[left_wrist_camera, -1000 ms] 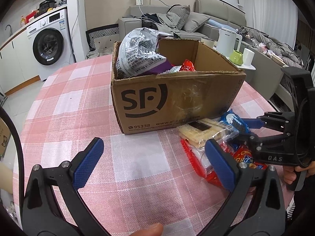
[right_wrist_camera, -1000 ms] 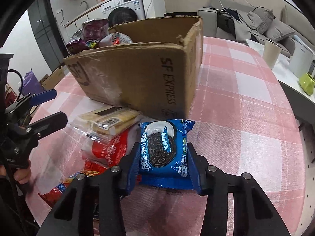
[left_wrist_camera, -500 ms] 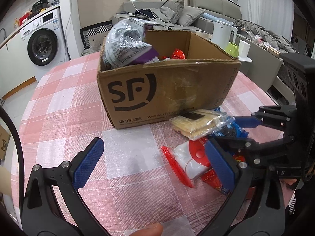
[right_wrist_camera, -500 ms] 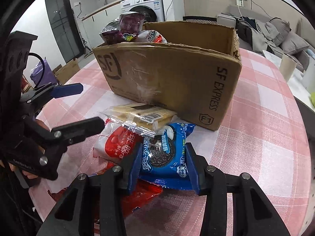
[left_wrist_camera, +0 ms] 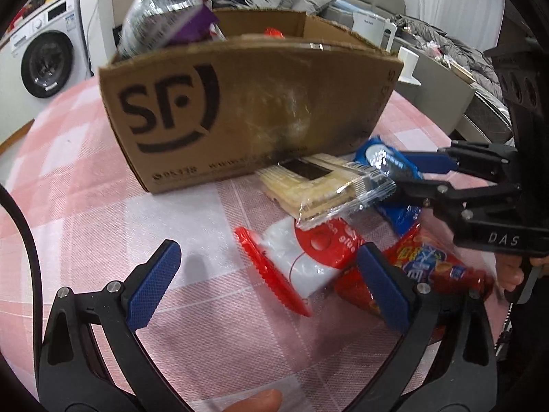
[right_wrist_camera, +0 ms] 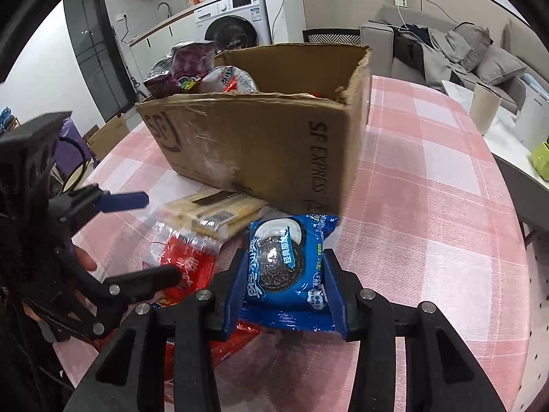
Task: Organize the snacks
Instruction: 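Close the right tool on the blue Oreo pack while the left tool grasps the red balloon pack, then lift the blue Oreo pack with the right tool while the left tool carries the red pack to the box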
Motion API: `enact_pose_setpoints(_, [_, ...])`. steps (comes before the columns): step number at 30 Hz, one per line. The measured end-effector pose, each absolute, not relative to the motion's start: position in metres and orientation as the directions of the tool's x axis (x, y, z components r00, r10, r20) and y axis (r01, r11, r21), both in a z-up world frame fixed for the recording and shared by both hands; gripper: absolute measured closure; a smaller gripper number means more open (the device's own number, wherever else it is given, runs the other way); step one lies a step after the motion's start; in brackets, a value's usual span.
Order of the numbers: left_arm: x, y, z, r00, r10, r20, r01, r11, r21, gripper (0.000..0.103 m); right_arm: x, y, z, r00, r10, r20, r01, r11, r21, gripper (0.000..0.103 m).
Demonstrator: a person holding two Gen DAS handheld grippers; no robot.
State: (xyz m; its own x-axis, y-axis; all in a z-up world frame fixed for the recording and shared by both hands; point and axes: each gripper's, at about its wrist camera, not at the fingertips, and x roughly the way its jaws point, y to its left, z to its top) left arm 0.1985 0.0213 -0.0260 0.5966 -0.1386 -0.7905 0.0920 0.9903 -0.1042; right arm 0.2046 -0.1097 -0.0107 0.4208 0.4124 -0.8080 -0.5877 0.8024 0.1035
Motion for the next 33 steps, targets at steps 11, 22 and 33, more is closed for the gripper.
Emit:
enact_pose_setpoints(11, [0.205, 0.012, -0.042, 0.59, -0.129, -0.797, 0.08, 0.992, -0.101, 0.009, 0.203, -0.112, -0.013, 0.415, 0.412, -0.812, -0.592, 0.799, 0.103, 0.06])
enact_pose_setpoints(22, [0.201, -0.008, -0.036, 0.598, -0.184, -0.78, 0.192, 0.978, -0.083, 0.053, 0.201, -0.105, -0.018, 0.403, 0.408, -0.819, -0.604, 0.791, 0.097, 0.06])
enact_pose_setpoints(33, [0.187, -0.005, -0.018, 0.624, -0.23, -0.747, 0.233, 0.967, -0.103, 0.061, 0.199, -0.109, -0.009, 0.422, 0.431, -0.798, -0.603, 0.79, 0.109, 0.06])
